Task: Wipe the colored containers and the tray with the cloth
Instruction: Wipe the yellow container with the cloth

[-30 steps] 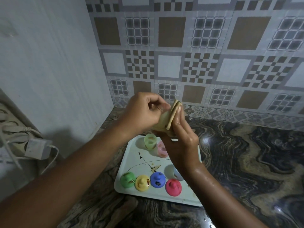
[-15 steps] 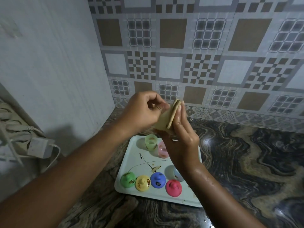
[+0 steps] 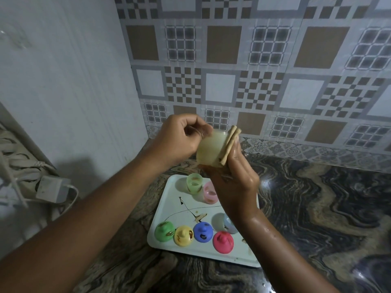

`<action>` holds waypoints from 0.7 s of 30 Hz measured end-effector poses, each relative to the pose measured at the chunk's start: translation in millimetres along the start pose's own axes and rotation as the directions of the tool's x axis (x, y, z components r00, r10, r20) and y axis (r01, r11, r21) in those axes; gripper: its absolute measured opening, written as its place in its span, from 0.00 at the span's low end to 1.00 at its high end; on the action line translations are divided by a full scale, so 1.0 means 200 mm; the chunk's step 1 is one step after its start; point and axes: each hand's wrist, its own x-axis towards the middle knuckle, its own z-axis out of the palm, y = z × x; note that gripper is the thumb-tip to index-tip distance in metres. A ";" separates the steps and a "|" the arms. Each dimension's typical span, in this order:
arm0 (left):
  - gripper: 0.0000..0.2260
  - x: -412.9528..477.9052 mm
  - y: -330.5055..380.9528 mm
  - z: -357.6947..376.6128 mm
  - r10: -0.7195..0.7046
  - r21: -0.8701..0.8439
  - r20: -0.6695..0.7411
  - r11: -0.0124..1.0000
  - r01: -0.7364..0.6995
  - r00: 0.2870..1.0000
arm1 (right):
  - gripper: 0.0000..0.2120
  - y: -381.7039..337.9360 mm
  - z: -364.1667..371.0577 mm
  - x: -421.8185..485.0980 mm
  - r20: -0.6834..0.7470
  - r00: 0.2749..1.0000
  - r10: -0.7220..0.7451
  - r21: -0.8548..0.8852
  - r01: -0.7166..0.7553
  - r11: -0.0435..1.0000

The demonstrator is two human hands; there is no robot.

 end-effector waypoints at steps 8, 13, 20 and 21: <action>0.16 -0.03 -0.03 -0.03 -0.095 -0.013 0.081 0.995 0.097 0.992 | 0.29 0.09 0.00 -0.01 0.020 0.998 0.055 0.092 -0.056 0.994; 0.04 0.00 -0.05 -0.03 -0.107 -0.146 0.038 0.983 0.112 0.994 | 0.32 0.08 0.00 0.01 -0.008 1.000 0.002 0.052 -0.001 0.999; 0.05 -0.02 0.02 0.04 0.057 0.024 0.022 0.998 -0.058 0.998 | 0.35 0.05 -0.03 0.03 -0.035 0.998 0.059 0.104 -0.055 0.993; 0.07 -0.01 0.01 0.03 0.018 -0.017 0.033 1.000 -0.018 0.999 | 0.32 0.04 -0.05 0.03 -0.032 0.991 0.127 0.167 -0.120 0.979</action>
